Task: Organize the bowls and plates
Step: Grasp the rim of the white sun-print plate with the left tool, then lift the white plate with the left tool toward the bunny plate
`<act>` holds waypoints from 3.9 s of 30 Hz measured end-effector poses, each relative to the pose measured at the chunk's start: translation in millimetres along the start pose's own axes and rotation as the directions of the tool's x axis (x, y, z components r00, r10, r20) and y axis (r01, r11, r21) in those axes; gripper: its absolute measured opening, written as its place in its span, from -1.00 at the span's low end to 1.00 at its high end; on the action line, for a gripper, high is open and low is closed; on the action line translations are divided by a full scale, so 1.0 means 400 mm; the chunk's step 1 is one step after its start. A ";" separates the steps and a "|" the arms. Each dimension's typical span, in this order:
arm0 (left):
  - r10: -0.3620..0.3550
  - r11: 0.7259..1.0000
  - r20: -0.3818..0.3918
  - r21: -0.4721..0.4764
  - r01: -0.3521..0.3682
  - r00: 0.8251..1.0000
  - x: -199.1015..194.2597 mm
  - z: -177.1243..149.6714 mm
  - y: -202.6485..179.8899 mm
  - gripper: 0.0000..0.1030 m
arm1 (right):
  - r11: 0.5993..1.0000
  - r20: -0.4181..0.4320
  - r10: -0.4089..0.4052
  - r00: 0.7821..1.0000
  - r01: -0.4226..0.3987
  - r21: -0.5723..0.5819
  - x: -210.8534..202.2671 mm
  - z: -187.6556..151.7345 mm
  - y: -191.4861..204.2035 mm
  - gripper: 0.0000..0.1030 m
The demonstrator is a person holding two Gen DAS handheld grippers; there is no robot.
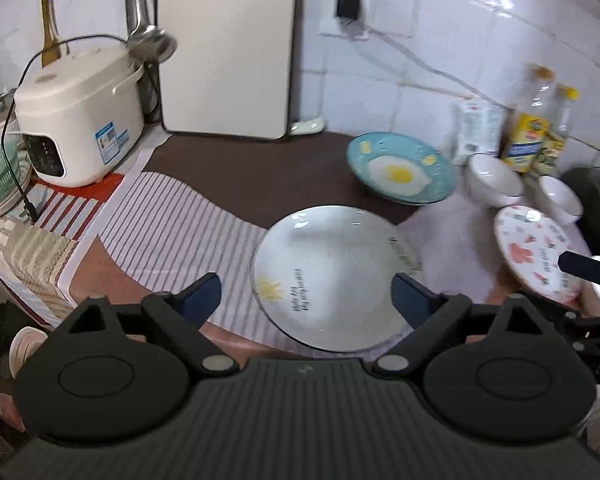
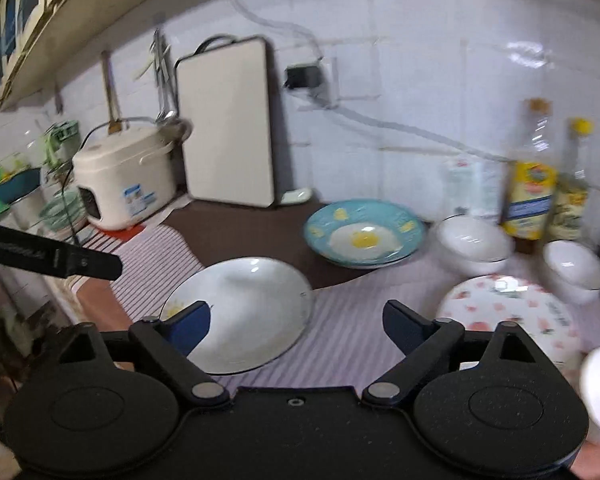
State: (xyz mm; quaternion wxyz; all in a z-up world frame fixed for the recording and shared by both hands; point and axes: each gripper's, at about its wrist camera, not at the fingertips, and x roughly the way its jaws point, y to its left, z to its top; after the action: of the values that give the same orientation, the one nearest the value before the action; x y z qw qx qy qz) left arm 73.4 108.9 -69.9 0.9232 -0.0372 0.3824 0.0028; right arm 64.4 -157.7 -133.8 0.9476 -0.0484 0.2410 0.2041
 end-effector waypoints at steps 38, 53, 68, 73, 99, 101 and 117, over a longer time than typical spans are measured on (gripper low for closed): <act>-0.121 0.980 -0.234 -0.181 0.079 0.965 0.415 -0.044 0.144 -0.59 | 0.941 -0.164 0.183 0.969 -0.125 0.315 0.421 -0.118 -0.130 -0.65; -0.200 0.978 -0.235 -0.097 0.182 0.951 0.397 -0.004 0.039 -0.59 | 0.956 -0.145 0.105 0.984 -0.059 0.288 0.317 -0.086 -0.198 -0.64; -0.266 0.962 -0.297 -0.017 0.274 0.917 0.470 0.001 -0.097 -0.59 | 0.927 -0.174 -0.031 0.984 0.093 0.363 0.251 -0.135 -0.308 -0.64; -0.260 0.962 -0.310 0.001 0.274 0.915 0.482 0.018 -0.109 -0.58 | 0.925 -0.178 -0.040 0.983 0.104 0.365 0.260 -0.135 -0.315 -0.64; -0.096 0.988 -0.370 0.079 0.134 0.924 0.440 0.015 -0.166 -0.37 | 0.954 -0.260 -0.179 0.949 0.232 0.188 0.213 -0.110 -0.262 -0.40; -0.093 0.988 -0.361 0.080 0.130 0.928 0.415 0.016 -0.164 -0.32 | 0.955 -0.245 -0.165 0.955 0.217 0.202 0.169 -0.111 -0.265 -0.28; -0.304 0.935 -0.173 0.136 0.328 0.937 0.244 0.080 -0.310 -0.14 | 0.844 -0.050 -0.318 0.947 0.306 0.441 -0.095 -0.193 -0.381 0.05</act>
State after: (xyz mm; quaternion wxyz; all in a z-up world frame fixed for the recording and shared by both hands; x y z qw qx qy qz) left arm 169.3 -14.8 -108.1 0.8802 -0.0230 0.4385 -0.1800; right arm 62.9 -325.2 -184.8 0.9569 0.1326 0.2581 -0.0124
